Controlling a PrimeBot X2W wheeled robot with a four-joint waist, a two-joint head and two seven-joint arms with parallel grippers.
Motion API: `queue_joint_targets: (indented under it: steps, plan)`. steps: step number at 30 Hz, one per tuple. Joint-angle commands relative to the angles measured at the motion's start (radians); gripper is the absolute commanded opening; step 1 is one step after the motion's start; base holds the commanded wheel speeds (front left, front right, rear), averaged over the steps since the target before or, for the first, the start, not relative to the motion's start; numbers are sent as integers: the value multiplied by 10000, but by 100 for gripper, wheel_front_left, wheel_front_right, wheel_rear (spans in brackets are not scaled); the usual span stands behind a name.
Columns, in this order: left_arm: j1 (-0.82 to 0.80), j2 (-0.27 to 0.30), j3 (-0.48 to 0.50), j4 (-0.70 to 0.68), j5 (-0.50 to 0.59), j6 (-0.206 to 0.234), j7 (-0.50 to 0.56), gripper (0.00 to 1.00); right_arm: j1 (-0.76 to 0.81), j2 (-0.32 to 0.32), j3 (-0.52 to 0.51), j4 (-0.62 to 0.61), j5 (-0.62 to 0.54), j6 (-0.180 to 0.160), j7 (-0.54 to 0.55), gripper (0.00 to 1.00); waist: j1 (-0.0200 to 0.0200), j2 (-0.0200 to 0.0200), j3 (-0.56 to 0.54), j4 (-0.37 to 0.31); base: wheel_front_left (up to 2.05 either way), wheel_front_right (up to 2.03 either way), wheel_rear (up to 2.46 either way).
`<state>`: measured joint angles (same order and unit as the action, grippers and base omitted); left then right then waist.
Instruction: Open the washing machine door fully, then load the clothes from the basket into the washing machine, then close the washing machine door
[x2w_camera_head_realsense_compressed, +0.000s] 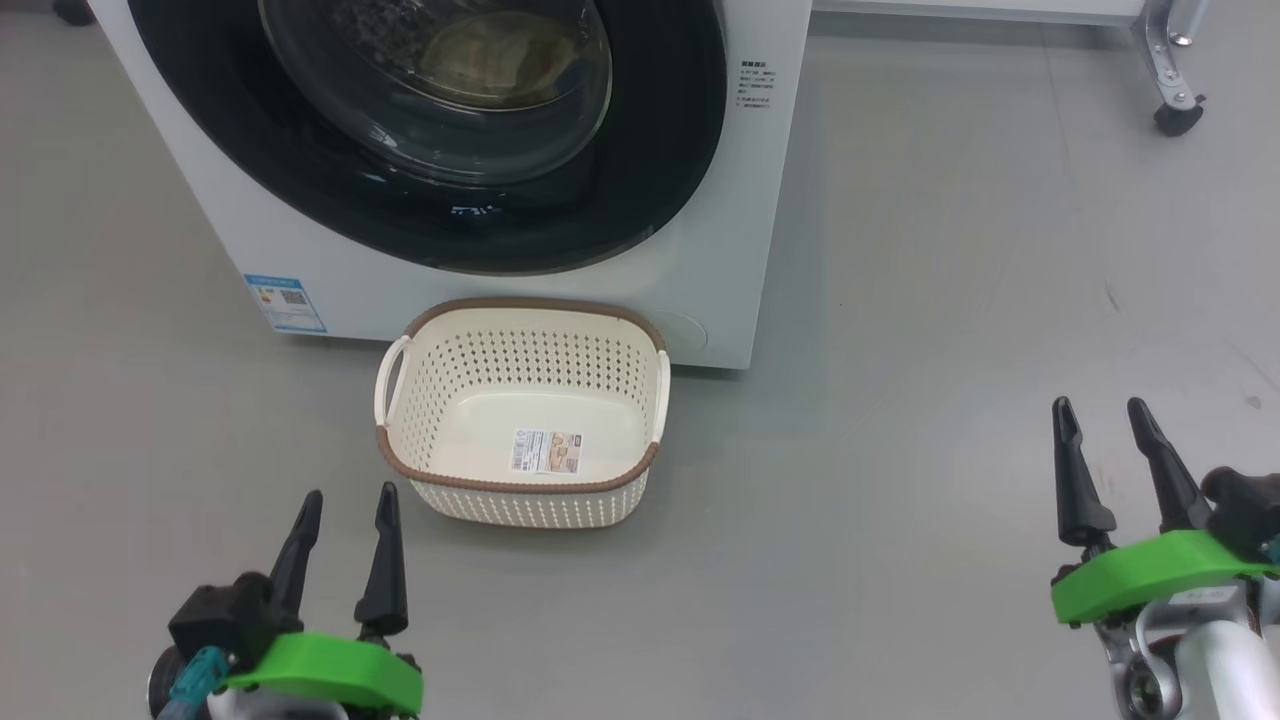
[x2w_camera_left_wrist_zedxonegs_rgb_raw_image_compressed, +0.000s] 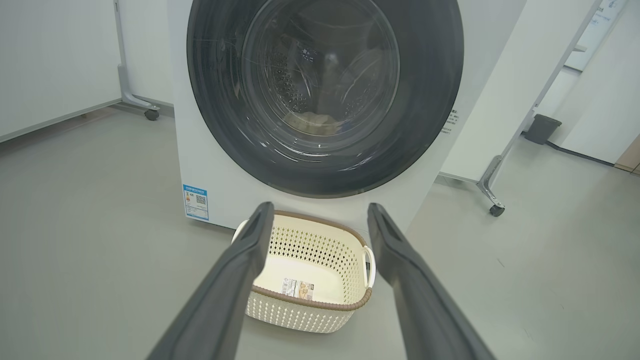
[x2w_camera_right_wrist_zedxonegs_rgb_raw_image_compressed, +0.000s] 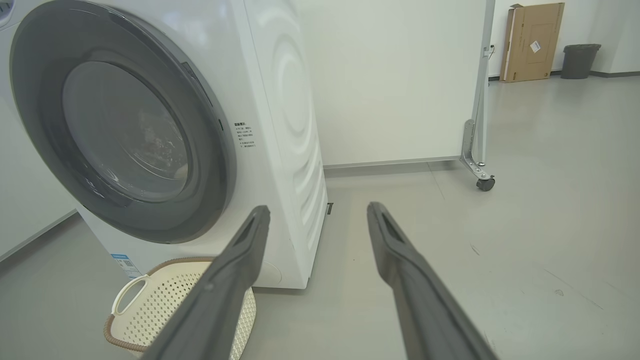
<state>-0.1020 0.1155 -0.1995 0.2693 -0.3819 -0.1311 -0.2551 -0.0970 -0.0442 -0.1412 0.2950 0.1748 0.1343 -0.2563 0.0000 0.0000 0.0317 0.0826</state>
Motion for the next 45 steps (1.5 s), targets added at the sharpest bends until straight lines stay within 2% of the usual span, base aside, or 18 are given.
queue_joint_targets:
  steps: [1,18,19,24,45]
  plan:
    - [-426,221,338,-373,-80,4,-67,100,-316,-60,234,-328,17,-36,-55,100,0,0,22,11,0,0,0]
    - [-383,414,-28,-413,-300,4,-67,100,-327,-60,324,-323,70,-36,-55,100,0,0,35,1,0,0,0]
    - [12,190,-358,-39,-236,0,2,0,2,6,98,41,12,2,0,0,0,0,36,2,0,0,0]
    - [273,75,-410,438,-302,0,21,0,240,127,123,574,85,2,57,0,0,0,34,-2,0,0,0]
    - [214,28,88,347,-2411,1,561,0,193,96,161,381,2500,-5,665,0,0,0,-21,-143,0,0,0]
